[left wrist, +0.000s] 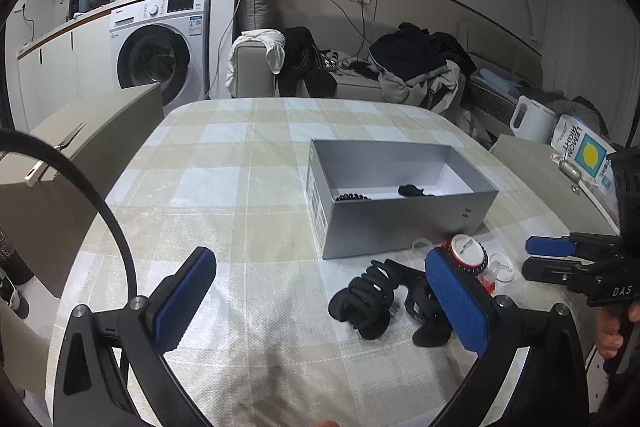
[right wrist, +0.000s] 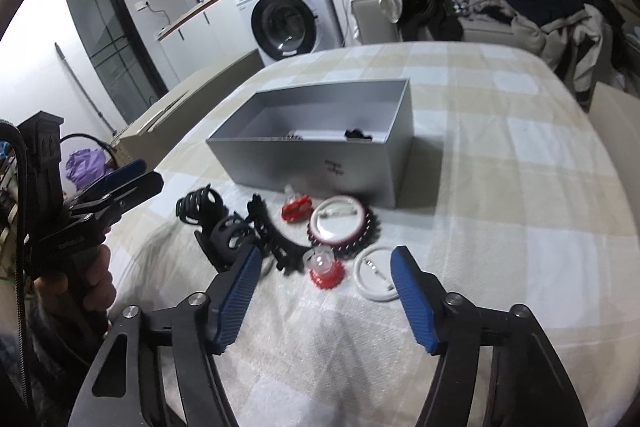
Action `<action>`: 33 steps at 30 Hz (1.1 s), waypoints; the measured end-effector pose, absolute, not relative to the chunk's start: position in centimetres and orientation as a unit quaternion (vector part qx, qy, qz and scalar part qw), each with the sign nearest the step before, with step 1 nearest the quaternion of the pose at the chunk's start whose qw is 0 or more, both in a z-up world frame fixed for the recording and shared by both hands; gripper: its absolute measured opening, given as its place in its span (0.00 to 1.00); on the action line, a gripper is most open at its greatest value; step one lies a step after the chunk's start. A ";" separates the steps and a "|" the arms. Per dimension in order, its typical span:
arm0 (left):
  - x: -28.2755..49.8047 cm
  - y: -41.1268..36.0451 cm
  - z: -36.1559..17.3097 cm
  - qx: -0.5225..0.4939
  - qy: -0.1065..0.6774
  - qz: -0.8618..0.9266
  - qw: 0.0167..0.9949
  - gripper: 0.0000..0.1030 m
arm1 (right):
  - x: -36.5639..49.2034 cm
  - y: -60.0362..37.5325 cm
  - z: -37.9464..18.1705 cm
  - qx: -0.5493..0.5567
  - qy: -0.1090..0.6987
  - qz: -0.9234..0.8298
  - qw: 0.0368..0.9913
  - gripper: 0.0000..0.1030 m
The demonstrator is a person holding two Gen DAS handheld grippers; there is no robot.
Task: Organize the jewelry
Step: 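Withdraw both grippers from the box back over the table, then grasp the red-and-clear ring holder with the right gripper while the left grasps a black claw clip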
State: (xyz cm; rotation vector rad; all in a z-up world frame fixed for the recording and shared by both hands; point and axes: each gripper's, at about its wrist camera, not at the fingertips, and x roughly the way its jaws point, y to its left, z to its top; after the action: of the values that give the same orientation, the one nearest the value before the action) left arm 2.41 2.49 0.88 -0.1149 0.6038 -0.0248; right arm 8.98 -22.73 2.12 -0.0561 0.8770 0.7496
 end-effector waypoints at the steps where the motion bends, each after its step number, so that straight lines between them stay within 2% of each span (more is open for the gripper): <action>1: 2.5 2.3 0.8 -0.046 0.303 -0.011 0.952 0.99 | 9.0 -22.6 1.9 -0.029 0.417 0.356 0.836 0.61; 7: 2.6 3.0 0.3 -0.059 0.312 -0.006 0.948 0.99 | 9.3 -22.2 0.8 -0.032 0.432 0.364 0.824 0.56; 10: 2.7 3.2 0.1 -0.063 0.315 -0.008 0.947 0.99 | 9.6 -21.8 0.5 -0.037 0.438 0.368 0.820 0.47; 18: 2.9 3.3 -0.4 -0.066 0.329 -0.013 0.942 0.99 | 9.8 -20.8 0.0 -0.050 0.440 0.374 0.815 0.43; 22: 3.1 3.5 -0.4 -0.074 0.331 -0.013 0.941 0.99 | 10.1 -21.0 0.1 -0.045 0.440 0.373 0.816 0.35; 30: 3.2 3.1 -0.5 -0.071 0.334 -0.019 0.940 0.99 | 9.9 -20.4 -0.2 -0.053 0.444 0.384 0.808 0.33; 33: 3.2 3.0 -0.5 -0.067 0.335 -0.017 0.940 0.99 | 9.9 -20.4 -0.3 -0.059 0.441 0.380 0.811 0.27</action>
State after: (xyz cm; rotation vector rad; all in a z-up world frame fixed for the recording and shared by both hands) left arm 3.17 3.00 -0.47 -0.1367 0.6842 -0.0348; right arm 9.94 -20.35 -0.27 -0.1259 0.9427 0.8127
